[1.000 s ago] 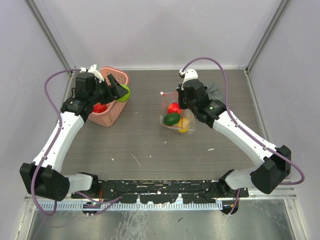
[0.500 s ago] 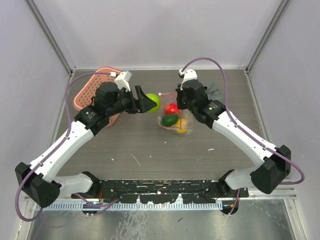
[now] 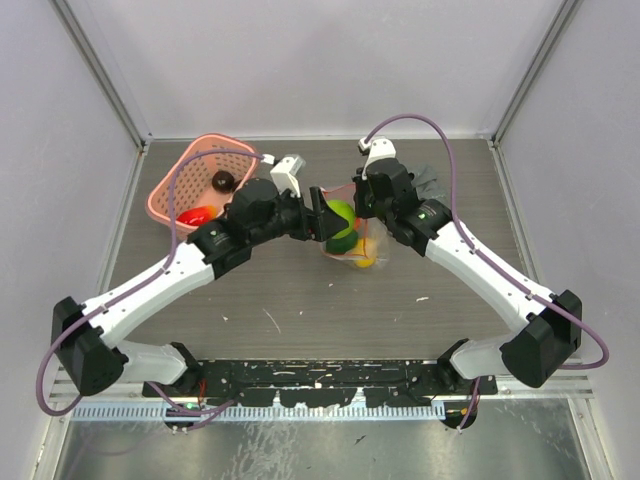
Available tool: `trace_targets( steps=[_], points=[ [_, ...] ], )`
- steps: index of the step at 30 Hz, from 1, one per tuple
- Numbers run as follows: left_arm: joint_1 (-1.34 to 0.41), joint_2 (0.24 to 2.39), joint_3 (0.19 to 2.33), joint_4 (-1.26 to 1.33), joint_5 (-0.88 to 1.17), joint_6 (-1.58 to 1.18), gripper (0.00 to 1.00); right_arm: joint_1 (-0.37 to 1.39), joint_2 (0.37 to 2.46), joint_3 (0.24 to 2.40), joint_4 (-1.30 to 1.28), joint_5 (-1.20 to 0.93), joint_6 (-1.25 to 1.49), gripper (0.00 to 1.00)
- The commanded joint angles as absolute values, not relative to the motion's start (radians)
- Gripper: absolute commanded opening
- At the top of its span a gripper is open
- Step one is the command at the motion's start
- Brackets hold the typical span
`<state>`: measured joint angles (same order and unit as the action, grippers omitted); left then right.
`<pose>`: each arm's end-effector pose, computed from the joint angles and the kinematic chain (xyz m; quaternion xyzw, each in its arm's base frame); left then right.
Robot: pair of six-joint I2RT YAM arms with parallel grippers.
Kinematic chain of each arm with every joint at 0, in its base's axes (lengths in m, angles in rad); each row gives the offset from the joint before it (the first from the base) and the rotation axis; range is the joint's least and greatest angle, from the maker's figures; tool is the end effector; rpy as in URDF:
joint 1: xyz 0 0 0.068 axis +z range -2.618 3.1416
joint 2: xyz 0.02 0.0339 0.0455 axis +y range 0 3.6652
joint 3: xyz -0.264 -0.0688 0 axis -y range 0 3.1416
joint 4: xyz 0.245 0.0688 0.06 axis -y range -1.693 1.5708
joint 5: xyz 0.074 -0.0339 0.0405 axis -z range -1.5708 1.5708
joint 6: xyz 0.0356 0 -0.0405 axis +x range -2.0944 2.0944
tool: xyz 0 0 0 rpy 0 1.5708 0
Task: Place the food in the zip-top bag and seal the zipper
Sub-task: Place the fake fruit in the zipper food storage bag.
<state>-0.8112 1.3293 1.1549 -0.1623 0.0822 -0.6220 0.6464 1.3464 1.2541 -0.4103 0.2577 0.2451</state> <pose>0.2127 -0.2282 0.3502 0.1006 0.8090 -0.4050 0.4139 0.2495 0.1769 0.3558 -0.1060 0.8495 0.1179 0.5032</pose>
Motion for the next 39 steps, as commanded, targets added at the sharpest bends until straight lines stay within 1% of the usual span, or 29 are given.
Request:
trace_targets(
  steps=[1, 6, 9, 11, 13, 15, 26, 28, 29, 39],
  points=[
    [-0.844, 1.361, 1.137, -0.114, -0.001, -0.628, 0.33, 0.656, 1.334, 1.269, -0.326, 0.238, 0.267, 0.0],
    [-0.864, 1.399, 1.139, -0.122, -0.023, -0.625, 0.38, 0.657, 1.343, 1.27, -0.319, 0.227, 0.273, 0.01],
    [-0.88, 1.416, 1.149, -0.115, -0.018, -0.616, 0.44, 0.657, 1.346, 1.27, -0.318, 0.227, 0.276, 0.01],
    [-0.892, 1.425, 1.155, -0.107, -0.014, -0.604, 0.49, 0.657, 1.346, 1.27, -0.316, 0.227, 0.276, 0.01],
    [-0.903, 1.433, 1.163, -0.107, -0.011, -0.596, 0.59, 0.658, 1.345, 1.268, -0.315, 0.227, 0.277, 0.01],
    [-0.904, 1.439, 1.165, -0.107, -0.005, -0.595, 0.66, 0.657, 1.345, 1.268, -0.315, 0.227, 0.278, 0.01],
    [-0.905, 1.414, 1.153, -0.094, 0.013, -0.593, 0.85, 0.657, 1.345, 1.257, -0.311, 0.227, 0.279, 0.01],
    [-0.904, 1.407, 1.149, -0.095, 0.009, -0.589, 0.87, 0.657, 1.344, 1.253, -0.311, 0.227, 0.279, 0.01],
    [-0.904, 1.405, 1.147, -0.096, 0.007, -0.588, 0.9, 0.658, 1.344, 1.252, -0.311, 0.226, 0.279, 0.01],
    [-0.904, 1.328, 1.147, -0.131, -0.034, -0.563, 0.96, 0.658, 1.345, 1.252, -0.311, 0.227, 0.272, 0.01]
  ],
)
